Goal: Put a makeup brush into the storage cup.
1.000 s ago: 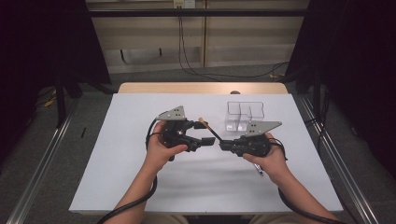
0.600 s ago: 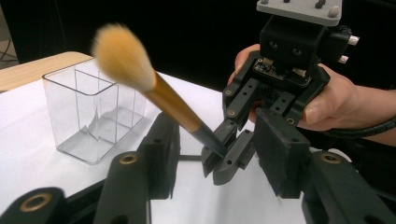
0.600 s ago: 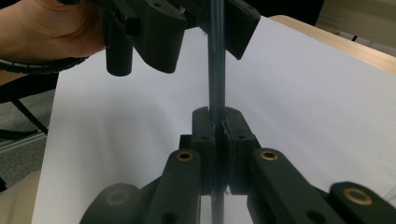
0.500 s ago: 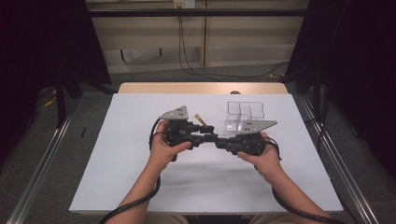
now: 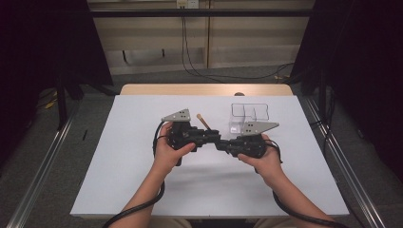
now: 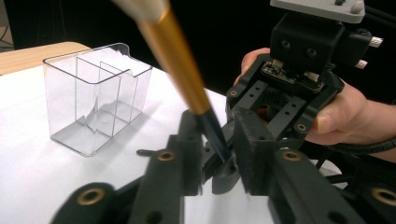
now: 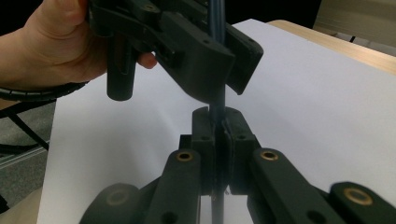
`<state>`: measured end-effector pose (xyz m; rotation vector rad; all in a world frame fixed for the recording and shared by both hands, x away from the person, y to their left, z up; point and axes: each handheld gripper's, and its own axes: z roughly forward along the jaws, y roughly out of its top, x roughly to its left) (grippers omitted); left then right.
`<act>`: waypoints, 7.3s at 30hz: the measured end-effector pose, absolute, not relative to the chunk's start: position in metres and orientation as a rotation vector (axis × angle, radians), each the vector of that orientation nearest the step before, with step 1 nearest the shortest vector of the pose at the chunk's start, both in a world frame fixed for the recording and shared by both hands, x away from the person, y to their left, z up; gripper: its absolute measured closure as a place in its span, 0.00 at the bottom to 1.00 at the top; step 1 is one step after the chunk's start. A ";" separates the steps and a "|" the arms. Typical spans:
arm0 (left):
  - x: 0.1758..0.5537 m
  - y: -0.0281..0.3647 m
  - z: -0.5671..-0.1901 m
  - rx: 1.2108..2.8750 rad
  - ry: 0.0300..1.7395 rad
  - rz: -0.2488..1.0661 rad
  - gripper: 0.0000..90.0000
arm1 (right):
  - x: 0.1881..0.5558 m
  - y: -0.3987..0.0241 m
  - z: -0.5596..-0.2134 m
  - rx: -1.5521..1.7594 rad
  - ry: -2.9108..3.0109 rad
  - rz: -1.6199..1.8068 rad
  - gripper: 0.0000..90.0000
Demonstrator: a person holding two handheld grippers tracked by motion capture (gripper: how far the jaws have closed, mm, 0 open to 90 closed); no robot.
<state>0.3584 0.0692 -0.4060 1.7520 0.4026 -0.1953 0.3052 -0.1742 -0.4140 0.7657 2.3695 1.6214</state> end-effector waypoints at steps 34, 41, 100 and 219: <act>0.353 0.068 -0.410 1.721 0.387 -0.145 0.92 | 0.305 -0.166 -0.422 0.826 2.360 1.702 0.77; 0.354 0.075 -0.408 1.751 0.388 -0.118 0.92 | 0.306 -0.177 -0.418 0.845 2.341 1.695 0.37; 0.351 0.060 -0.409 1.823 0.370 -0.082 0.92 | 0.320 -0.164 -0.378 0.785 2.177 1.820 0.76; 0.326 0.223 -0.405 1.723 0.482 0.188 0.00 | 0.317 -0.188 -0.375 0.795 2.109 1.835 0.93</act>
